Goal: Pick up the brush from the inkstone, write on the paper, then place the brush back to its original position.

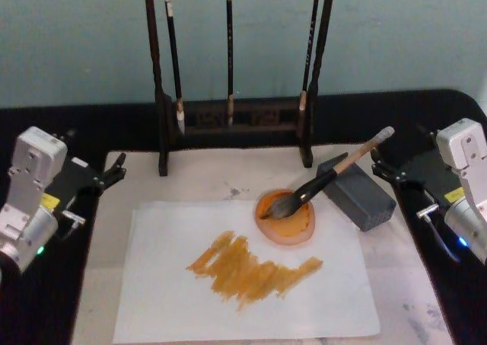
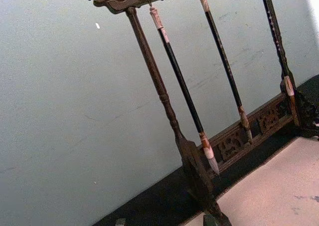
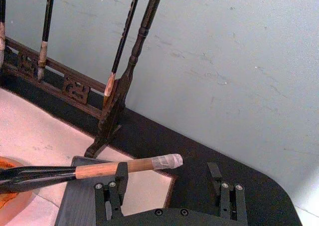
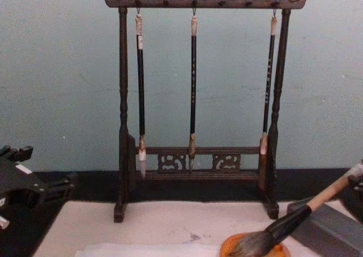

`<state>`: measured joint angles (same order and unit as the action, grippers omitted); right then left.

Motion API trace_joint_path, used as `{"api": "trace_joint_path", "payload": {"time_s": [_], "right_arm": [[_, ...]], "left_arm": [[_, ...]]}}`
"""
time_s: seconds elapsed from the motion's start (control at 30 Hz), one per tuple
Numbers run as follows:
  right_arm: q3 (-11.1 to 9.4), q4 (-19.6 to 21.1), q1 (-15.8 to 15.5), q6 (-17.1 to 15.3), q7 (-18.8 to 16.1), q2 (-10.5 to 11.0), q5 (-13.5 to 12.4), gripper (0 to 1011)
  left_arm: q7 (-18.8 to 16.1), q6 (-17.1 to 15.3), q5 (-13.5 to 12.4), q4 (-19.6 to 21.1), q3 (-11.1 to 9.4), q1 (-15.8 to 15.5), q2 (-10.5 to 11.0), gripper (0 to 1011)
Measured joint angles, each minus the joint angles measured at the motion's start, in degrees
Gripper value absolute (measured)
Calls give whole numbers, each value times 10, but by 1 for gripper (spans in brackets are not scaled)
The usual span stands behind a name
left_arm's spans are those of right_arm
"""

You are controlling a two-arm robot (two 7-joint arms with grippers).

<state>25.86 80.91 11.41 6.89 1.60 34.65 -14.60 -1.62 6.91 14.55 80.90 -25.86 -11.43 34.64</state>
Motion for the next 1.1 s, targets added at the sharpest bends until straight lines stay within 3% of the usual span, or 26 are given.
{"api": "trace_joint_path", "payload": {"time_s": [1.1], "right_arm": [[0,0,0,0,0,0,1,1000]], "left_arm": [[0,0,0,0,0,0,0,1009]]}}
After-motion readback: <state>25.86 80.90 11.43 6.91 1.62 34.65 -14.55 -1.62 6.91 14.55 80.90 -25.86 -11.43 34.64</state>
